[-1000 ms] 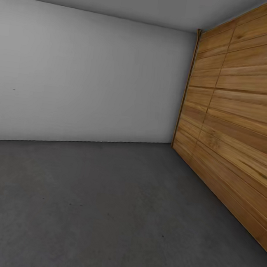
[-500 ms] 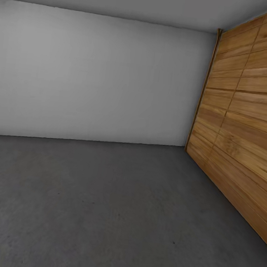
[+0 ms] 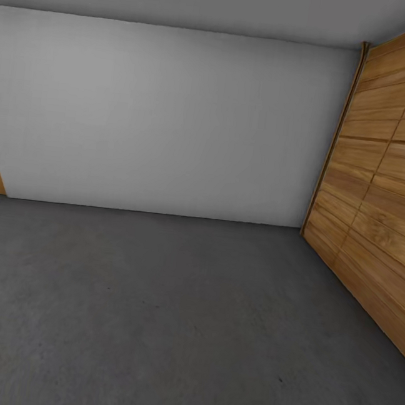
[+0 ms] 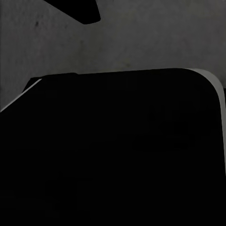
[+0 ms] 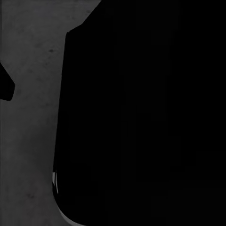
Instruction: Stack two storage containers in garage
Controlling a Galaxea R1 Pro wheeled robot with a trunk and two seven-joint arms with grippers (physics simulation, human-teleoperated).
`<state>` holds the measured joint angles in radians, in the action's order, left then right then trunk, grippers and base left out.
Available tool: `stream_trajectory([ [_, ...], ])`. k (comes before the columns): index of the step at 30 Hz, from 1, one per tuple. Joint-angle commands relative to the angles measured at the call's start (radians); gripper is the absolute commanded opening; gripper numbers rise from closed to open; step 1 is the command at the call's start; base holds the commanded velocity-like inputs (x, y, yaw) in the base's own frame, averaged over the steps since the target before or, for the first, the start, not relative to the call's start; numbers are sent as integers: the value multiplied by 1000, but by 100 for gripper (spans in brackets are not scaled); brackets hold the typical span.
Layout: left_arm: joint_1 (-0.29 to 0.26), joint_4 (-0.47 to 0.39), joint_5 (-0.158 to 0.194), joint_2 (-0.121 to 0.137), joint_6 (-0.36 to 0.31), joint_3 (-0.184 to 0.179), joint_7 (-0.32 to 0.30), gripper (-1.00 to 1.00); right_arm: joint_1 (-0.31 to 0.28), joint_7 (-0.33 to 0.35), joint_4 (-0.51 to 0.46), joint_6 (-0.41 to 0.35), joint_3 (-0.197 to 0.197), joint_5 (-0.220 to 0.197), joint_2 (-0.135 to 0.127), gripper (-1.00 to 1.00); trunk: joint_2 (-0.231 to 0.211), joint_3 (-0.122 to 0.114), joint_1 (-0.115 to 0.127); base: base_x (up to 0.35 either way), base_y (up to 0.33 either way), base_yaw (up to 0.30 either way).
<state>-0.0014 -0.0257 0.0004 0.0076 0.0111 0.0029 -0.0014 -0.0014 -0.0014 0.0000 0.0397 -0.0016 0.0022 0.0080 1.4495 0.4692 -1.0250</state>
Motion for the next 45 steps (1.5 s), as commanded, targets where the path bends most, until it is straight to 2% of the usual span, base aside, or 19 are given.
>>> stream_trajectory([
  [1,0,0,0,0,1,0,0,100,0,0,0,3,1,2,0,100,0,1,0,0,0,16],
  [14,0,0,0,0,1,0,0,100,0,0,0,10,0,5,1,100,0,1,0,0,0,2],
  [19,0,0,0,0,1,0,0,100,0,0,0,85,4,12,2,100,0,1,0,0,0,46],
  [27,0,0,0,0,1,0,0,100,0,0,5,115,-3,-6,1,100,0,1,0,0,0,247],
  [45,0,0,0,0,1,0,0,100,0,6,9,115,0,2,1,100,0,1,0,0,0,298],
])
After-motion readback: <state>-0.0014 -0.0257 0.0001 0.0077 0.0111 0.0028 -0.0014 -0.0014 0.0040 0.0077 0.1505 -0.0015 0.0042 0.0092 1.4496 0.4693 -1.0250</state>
